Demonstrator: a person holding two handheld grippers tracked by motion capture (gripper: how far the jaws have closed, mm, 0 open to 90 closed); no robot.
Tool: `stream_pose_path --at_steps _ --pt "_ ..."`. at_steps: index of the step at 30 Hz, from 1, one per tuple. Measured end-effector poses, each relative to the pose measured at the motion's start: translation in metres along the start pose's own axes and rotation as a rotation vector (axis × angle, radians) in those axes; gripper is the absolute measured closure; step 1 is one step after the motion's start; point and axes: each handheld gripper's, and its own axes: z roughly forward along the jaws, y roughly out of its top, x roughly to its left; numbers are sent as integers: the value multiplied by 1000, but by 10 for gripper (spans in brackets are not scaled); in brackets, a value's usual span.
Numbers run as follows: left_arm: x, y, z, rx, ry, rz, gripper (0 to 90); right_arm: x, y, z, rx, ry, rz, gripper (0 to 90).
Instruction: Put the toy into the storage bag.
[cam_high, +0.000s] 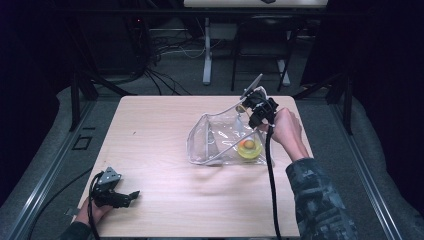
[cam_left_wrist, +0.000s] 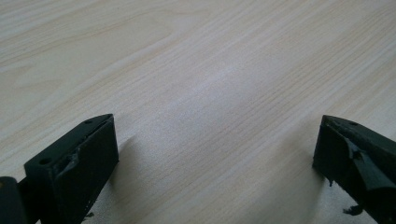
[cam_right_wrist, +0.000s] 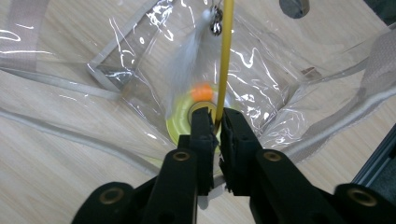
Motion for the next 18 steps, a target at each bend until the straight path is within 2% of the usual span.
stream_pose_path --at_steps 3,4,6,8,9,10,13,15,18 --pt "0 0 0 0 0 0 0 -2 -1 -9 -28 -3 12 731" --pt "0 0 0 0 0 0 0 -3 -2 -14 -47 7 26 693" --pt "0 0 0 0 0 0 0 -6 -4 -29 -84 -1 35 602" --pt "0 0 0 0 0 0 0 -7 -5 -32 -99 1 38 568" --pt "0 0 0 0 0 0 0 -9 -8 -43 -123 3 44 488" --pt "0 0 0 0 0 0 0 -9 -8 -43 -123 3 44 488" --pt "0 0 0 0 -2 -2 0 -9 -14 -54 -159 -11 63 321" --pt "0 0 0 0 -2 -4 0 -9 -18 -59 -178 -19 74 250" --pt "0 0 0 0 -2 -5 0 -10 -25 -66 -190 -30 64 169"
